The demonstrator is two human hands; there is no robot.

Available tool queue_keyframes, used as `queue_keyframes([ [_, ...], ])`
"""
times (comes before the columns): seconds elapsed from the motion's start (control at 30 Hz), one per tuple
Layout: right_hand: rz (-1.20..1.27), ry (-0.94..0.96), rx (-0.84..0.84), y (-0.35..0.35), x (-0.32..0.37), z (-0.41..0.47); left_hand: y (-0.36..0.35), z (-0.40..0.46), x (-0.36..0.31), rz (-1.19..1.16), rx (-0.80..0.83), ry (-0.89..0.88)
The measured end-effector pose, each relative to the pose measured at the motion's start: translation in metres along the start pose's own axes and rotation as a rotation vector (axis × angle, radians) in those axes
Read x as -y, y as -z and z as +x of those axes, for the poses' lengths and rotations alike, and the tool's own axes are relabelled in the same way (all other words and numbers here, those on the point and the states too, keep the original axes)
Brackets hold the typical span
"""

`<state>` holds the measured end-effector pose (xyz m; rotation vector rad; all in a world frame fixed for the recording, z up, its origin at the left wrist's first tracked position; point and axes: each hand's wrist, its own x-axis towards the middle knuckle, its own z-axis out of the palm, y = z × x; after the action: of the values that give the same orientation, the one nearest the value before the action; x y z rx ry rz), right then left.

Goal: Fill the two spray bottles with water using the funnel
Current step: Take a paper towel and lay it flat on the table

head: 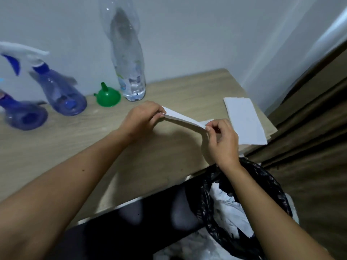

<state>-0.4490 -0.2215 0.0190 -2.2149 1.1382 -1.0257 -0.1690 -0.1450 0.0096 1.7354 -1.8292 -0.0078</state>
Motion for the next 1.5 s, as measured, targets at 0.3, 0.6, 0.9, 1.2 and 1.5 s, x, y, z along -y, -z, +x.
queue_keyframes([
  [0.3,0.158,0.264,0.238,-0.070,0.056,-0.023,0.078,-0.149,0.013,0.081,-0.080,0.311],
  [0.6,0.213,0.363,0.453,-0.100,0.085,-0.052,0.100,-0.253,-0.005,0.144,-0.055,0.449],
  [0.9,0.158,0.354,0.412,-0.105,0.094,-0.056,0.099,-0.241,-0.012,0.188,-0.123,0.485],
  [1.2,-0.147,0.518,0.755,-0.139,0.102,-0.070,0.071,-0.213,-0.003,0.211,0.270,0.518],
  [1.5,-0.356,0.590,0.764,-0.136,0.104,-0.098,0.068,-0.250,-0.016,0.317,0.266,0.453],
])
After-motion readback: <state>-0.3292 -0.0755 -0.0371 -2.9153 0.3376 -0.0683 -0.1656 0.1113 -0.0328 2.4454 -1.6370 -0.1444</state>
